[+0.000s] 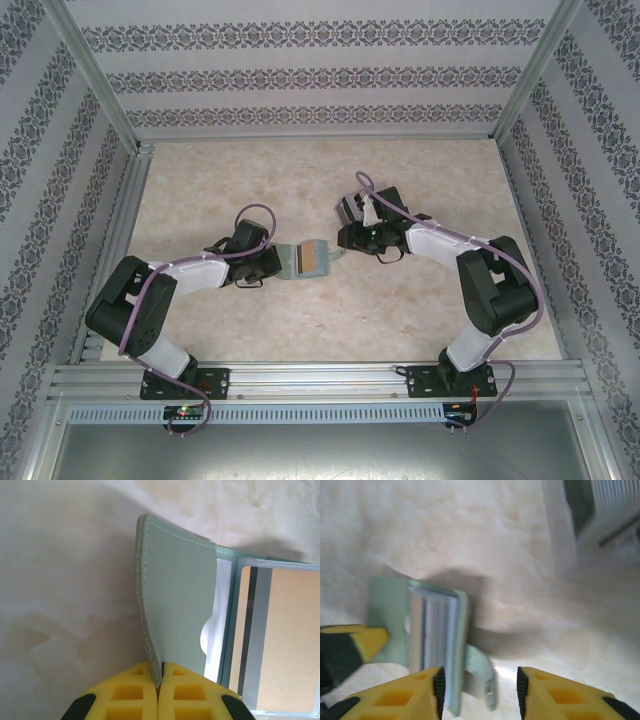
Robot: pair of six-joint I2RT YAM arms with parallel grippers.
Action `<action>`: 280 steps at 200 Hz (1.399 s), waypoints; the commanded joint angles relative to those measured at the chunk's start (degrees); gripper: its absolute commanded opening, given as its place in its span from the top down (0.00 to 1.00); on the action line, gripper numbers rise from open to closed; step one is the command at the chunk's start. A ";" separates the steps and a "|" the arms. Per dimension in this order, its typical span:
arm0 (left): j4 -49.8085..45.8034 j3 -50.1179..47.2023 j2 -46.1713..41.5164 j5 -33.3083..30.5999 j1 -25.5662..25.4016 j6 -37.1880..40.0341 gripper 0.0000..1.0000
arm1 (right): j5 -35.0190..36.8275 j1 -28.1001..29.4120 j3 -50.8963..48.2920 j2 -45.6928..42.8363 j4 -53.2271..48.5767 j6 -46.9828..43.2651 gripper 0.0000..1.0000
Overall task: Put the credit cards into the card holder
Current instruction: Turn over the card slot in the card holder.
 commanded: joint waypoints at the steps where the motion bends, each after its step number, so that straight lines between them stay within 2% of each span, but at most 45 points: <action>1: 3.98 -1.58 -1.19 -3.85 -1.87 -5.70 1.00 | -1.12 0.85 3.32 -5.88 -5.74 -1.69 0.53; 21: 4.70 -1.60 -1.15 -5.32 -3.11 -6.61 1.00 | -2.68 4.12 5.53 -6.42 -7.05 -0.85 0.51; 45: 5.05 -0.78 0.24 -5.25 -3.82 -7.23 1.00 | -3.13 8.24 7.21 -1.22 -6.17 -0.41 0.52; 58: 5.56 -0.64 0.55 -5.19 -4.19 -7.50 1.00 | -3.64 8.67 7.19 2.35 -4.68 0.17 0.53; 88: 3.90 -0.59 -0.57 -5.93 -4.65 -7.28 1.00 | 1.43 8.76 8.35 8.33 -5.01 -1.04 0.53; 144: 3.93 -1.83 -2.09 -6.47 -4.81 -7.46 1.00 | 2.21 8.56 9.84 13.40 -4.46 -1.16 0.53; 214: 5.88 -0.78 0.73 -4.06 -5.12 -7.38 1.00 | -2.63 11.37 13.08 11.62 -2.77 1.74 0.53; 249: 6.22 -0.77 0.89 -3.94 -5.17 -7.12 1.00 | -11.69 10.88 13.71 12.49 3.94 6.88 0.52; 280: 6.58 -0.86 1.41 -3.43 -5.16 -6.91 1.00 | -11.32 10.01 13.32 13.67 3.58 6.43 0.53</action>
